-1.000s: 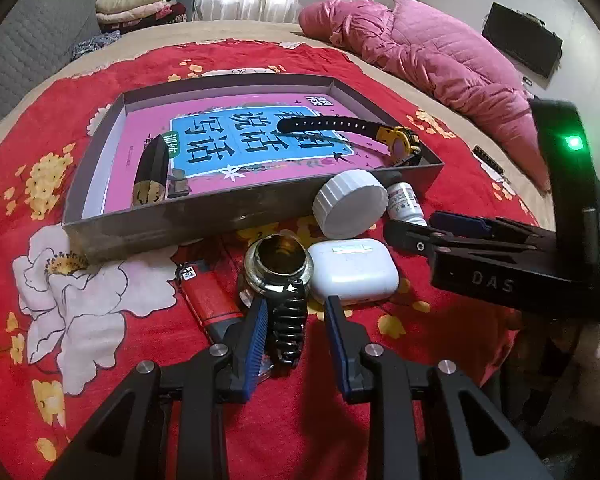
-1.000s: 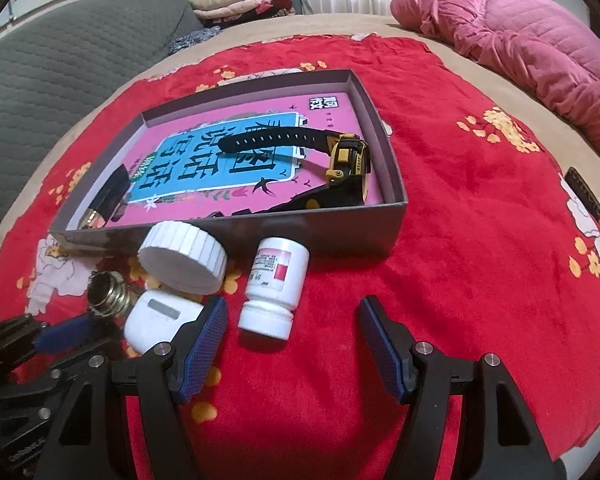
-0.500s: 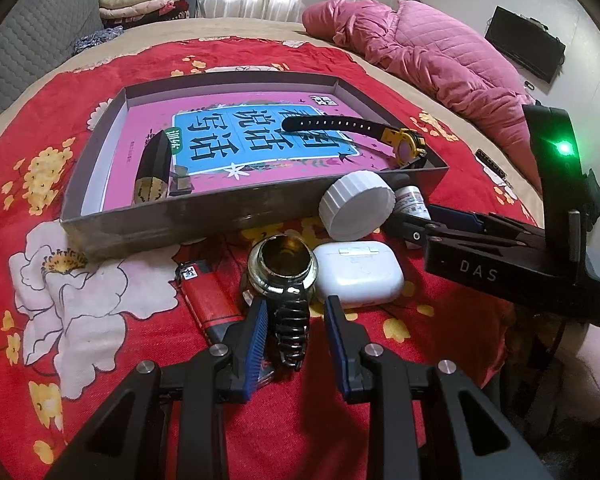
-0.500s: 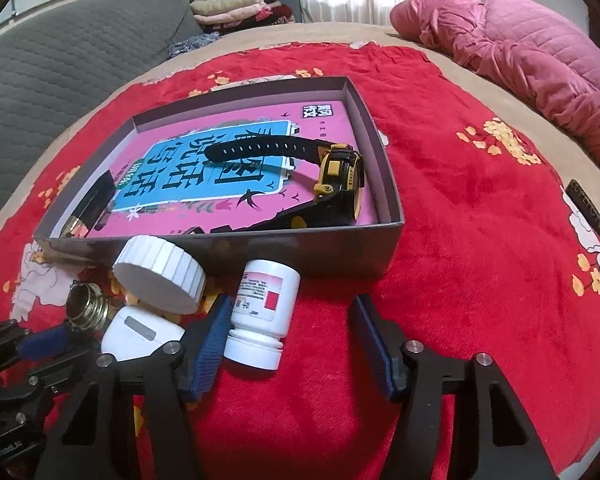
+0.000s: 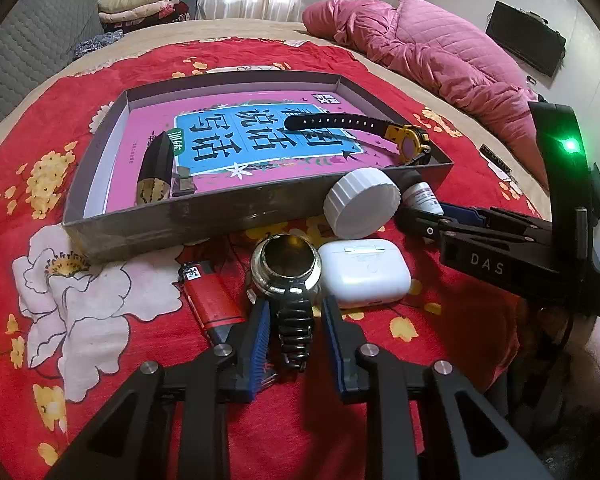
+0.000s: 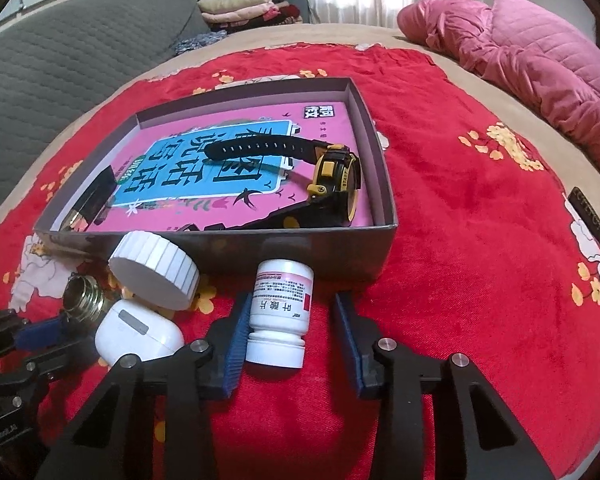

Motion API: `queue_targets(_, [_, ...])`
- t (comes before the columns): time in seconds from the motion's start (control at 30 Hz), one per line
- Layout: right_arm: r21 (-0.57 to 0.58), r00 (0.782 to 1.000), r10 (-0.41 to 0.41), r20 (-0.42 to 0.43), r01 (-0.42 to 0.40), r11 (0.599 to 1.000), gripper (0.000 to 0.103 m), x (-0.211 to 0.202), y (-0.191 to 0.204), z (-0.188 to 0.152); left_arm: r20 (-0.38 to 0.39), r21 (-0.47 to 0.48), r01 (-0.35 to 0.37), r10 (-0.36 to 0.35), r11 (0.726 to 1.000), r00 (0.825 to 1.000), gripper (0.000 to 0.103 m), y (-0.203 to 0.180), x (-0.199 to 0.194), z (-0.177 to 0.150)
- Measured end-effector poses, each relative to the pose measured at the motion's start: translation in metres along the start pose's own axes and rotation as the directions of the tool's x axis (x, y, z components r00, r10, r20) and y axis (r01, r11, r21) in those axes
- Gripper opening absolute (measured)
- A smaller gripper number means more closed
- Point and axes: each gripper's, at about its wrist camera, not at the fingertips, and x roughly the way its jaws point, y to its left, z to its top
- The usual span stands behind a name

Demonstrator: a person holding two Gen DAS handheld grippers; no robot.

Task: Organize rigid objects
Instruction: 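Move the right tool to the white pill bottle while the left tool approaches the silver spring cup, then close the right tool on the pill bottle while the left tool closes on the black coiled clip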

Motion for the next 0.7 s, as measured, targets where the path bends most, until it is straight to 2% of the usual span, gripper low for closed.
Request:
queue_targets(0.3, [-0.009,1.0,0.022,-0.004,-0.022,1.0,0.027,-0.003,-0.002,-0.002,-0.003,0.004,-0.012,0.012,1.0,1.0,0.021,0.001,0.0,0.0])
queue_targets(0.7, [0.006,0.999,0.043,0.01,-0.043,0.999,0.027,-0.012,-0.008,-0.004,0.001,0.0,-0.01,0.01,1.0,1.0,0.016,0.002,-0.005,-0.002])
